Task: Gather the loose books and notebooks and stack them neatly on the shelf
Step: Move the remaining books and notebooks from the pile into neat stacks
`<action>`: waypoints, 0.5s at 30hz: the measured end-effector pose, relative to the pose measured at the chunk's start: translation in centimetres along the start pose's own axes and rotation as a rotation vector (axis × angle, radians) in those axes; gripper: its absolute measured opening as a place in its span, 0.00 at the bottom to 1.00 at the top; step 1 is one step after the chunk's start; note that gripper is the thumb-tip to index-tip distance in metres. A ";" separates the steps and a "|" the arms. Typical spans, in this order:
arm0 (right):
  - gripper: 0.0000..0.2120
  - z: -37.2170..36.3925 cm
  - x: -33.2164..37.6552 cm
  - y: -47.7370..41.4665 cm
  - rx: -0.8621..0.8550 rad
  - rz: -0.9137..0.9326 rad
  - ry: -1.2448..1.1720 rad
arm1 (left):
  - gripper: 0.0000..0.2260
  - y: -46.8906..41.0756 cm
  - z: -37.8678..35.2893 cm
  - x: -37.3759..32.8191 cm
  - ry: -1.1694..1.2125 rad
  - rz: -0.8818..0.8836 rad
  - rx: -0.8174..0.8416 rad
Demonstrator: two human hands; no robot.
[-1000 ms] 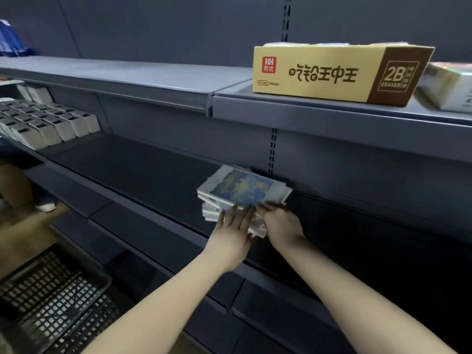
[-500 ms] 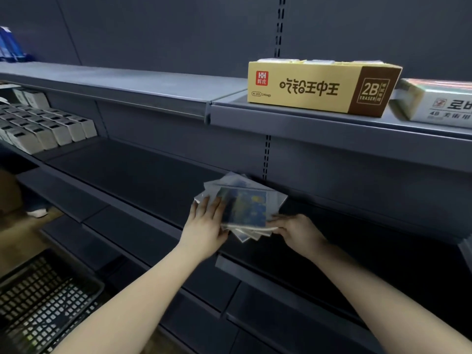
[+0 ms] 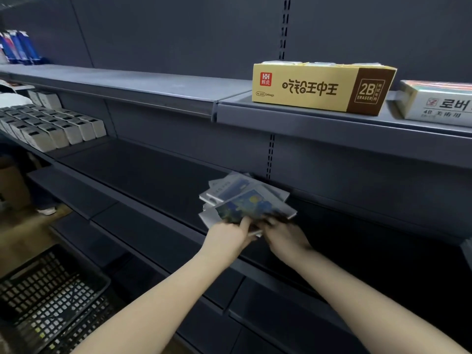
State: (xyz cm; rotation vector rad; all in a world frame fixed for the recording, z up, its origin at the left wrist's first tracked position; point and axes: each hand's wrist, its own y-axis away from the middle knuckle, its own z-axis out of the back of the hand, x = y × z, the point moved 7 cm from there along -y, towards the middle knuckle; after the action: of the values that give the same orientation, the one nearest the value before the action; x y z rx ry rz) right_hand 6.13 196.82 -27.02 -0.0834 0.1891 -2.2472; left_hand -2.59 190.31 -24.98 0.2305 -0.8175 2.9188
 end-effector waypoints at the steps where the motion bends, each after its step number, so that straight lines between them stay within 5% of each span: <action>1: 0.25 0.0 0.3 0.2 -0.012 -0.005 -0.016 | 0.18 0.1 0.1 -0.1 0.029 0.017 -0.022; 5: 0.24 -0.2 -0.6 -0.1 -0.088 0.017 -0.134 | 0.13 0.9 -0.3 0.0 0.176 -0.039 -0.027; 11: 0.26 -0.1 -3.9 0.1 -0.062 0.013 -0.163 | 0.29 2.3 -3.8 2.0 0.023 -0.041 0.205; 15: 0.28 -0.5 -1.5 2.0 0.031 0.114 -0.113 | 0.27 1.1 -2.8 0.7 0.046 -0.060 0.118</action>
State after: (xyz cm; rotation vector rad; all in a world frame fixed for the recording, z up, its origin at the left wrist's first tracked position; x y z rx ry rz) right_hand 8.52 196.83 -27.84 -0.1785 0.0953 -2.1239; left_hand -3.81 190.87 -27.82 0.1935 -0.6213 2.9069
